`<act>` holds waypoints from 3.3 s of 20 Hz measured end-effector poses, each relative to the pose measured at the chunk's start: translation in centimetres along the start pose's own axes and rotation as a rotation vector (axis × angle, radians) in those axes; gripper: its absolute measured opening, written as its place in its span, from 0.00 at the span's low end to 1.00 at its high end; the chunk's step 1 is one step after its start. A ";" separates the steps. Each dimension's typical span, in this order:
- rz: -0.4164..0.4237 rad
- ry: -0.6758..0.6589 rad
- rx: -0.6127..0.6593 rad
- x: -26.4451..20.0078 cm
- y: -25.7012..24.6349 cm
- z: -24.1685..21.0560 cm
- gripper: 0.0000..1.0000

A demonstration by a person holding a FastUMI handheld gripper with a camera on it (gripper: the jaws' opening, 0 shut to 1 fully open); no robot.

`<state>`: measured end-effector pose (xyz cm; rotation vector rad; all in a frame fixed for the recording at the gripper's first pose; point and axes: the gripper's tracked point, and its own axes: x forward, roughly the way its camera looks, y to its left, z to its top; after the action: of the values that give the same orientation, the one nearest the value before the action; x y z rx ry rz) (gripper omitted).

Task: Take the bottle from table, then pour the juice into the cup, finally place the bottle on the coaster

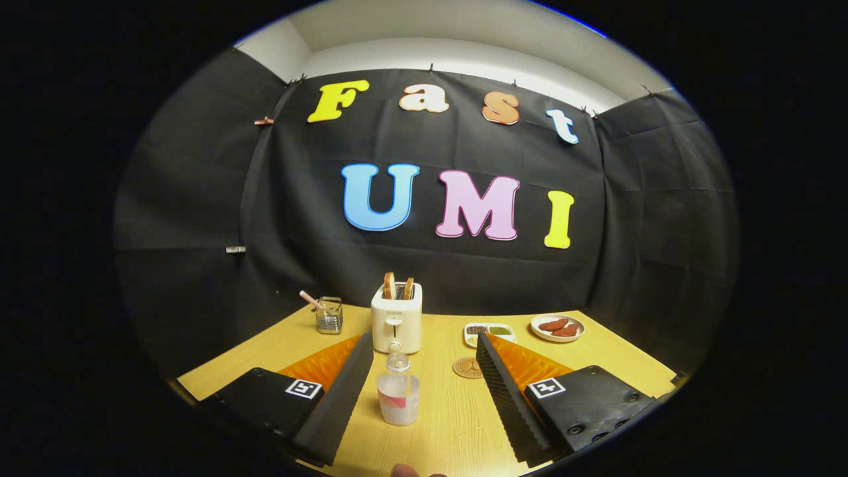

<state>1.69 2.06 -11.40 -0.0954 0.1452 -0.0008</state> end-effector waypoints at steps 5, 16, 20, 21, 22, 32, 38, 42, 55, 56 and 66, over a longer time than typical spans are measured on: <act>-0.060 -0.021 0.062 2.2 0.9 -3.8 0.97; -0.060 0.010 0.083 6.8 2.3 -11.3 0.97; -0.059 0.031 0.075 8.3 2.8 -13.2 0.97; -0.057 0.035 0.072 8.5 2.9 -13.6 0.97; -0.052 0.042 0.071 8.8 3.1 -14.0 0.97; -0.017 0.068 0.057 9.5 3.7 -14.4 0.77; -0.031 0.029 0.135 8.0 1.4 -9.5 0.76; -0.069 0.040 0.203 6.9 -1.5 -7.8 0.76; -0.169 0.145 0.631 5.8 -8.0 -9.6 0.76; -0.170 0.153 0.673 5.9 -8.3 -9.8 0.76; -0.166 0.115 1.049 6.6 -9.9 -9.5 0.76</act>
<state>6.96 -8.77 -20.80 0.9411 0.2354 -0.2464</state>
